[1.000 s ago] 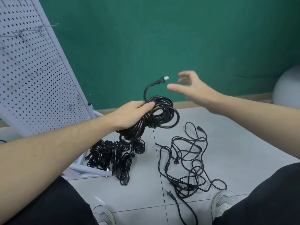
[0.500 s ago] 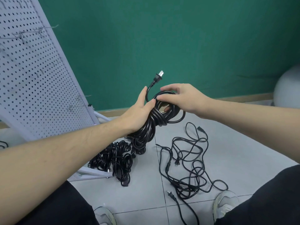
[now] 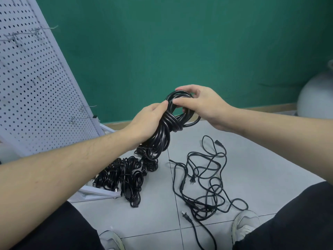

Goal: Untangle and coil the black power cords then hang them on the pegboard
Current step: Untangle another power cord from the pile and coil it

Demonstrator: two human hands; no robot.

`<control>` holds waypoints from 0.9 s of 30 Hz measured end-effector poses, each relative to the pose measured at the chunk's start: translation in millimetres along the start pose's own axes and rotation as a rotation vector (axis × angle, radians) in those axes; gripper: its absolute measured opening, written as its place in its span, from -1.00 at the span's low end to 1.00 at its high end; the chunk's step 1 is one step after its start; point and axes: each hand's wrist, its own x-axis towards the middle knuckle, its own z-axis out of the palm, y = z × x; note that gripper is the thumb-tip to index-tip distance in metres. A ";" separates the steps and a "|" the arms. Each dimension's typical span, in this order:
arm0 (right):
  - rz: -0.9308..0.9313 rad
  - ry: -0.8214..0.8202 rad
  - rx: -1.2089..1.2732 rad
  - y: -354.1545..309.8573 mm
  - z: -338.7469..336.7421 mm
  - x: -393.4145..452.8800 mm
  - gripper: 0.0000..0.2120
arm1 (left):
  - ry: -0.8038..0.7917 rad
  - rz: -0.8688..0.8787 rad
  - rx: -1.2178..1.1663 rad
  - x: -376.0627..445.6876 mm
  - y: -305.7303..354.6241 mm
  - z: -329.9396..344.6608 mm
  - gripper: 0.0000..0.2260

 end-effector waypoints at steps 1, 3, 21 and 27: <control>-0.035 0.013 -0.047 -4.4 -0.7 -0.7 -0.70 | 0.011 -0.003 -0.021 -1.6 2.0 0.0 -0.61; -0.100 0.038 -0.104 -13.6 -1.3 -1.3 -0.71 | 0.038 0.001 -0.081 -3.0 7.5 -2.3 -0.60; 0.252 0.047 0.266 13.9 -7.6 1.5 -0.61 | 0.110 -0.072 -0.281 -7.8 8.7 -5.6 -0.72; 0.195 -0.085 0.417 10.7 18.2 -0.9 -0.84 | 0.109 -0.082 -0.370 -1.6 9.0 -8.1 -0.68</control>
